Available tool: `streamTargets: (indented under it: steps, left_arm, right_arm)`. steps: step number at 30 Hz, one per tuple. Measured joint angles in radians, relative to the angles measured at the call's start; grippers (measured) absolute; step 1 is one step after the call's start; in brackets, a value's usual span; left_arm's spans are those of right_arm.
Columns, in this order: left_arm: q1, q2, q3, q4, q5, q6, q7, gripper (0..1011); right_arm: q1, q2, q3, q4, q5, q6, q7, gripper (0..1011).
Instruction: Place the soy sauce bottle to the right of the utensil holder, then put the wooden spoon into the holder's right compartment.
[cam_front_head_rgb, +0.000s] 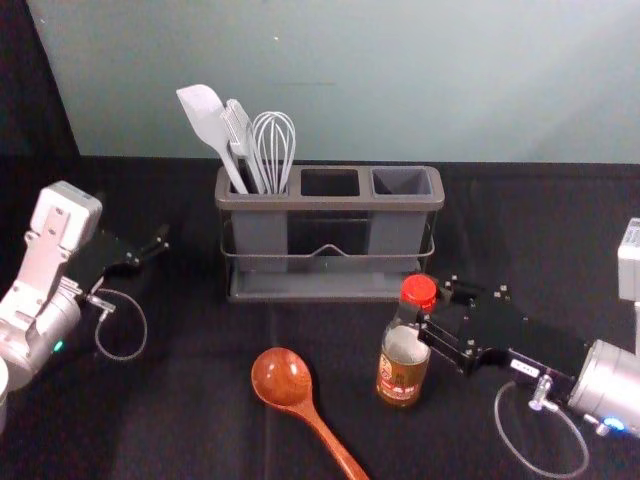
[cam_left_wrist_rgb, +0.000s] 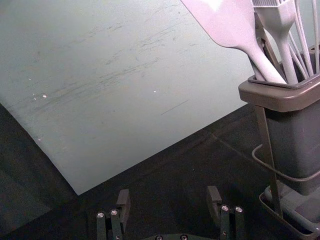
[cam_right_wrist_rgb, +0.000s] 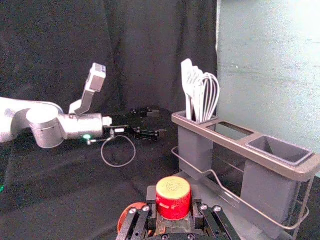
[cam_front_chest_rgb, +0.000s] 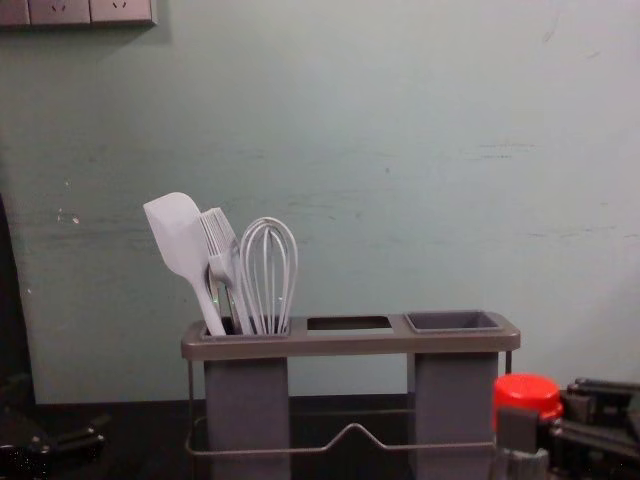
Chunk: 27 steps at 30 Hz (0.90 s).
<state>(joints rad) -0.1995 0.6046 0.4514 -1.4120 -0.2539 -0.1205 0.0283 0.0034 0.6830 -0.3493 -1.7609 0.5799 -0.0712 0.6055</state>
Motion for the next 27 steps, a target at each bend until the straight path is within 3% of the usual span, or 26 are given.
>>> streamTargets:
  steps: [9,16,23,27]
  left_arm:
    - [0.0,0.0,0.0,0.0,0.0,0.0,0.0,1005]
    - [0.0,0.0,0.0,0.0,0.0,0.0,0.0,1005]
    - [0.0,0.0,0.0,0.0,0.0,0.0,0.0,1005]
    - [0.0,0.0,0.0,0.0,0.0,0.0,0.0,1005]
  right_arm:
    - [-0.047,0.056,0.057,-0.07,0.024,0.029,-0.029,386]
    - [-0.111,0.094,0.158,-0.076,0.063,0.028,-0.07,386]
    - [-0.12,0.085,0.217,-0.015,0.079,0.016,-0.088,386]
    - [-0.092,0.065,0.22,0.03,0.079,0.008,-0.086,386]
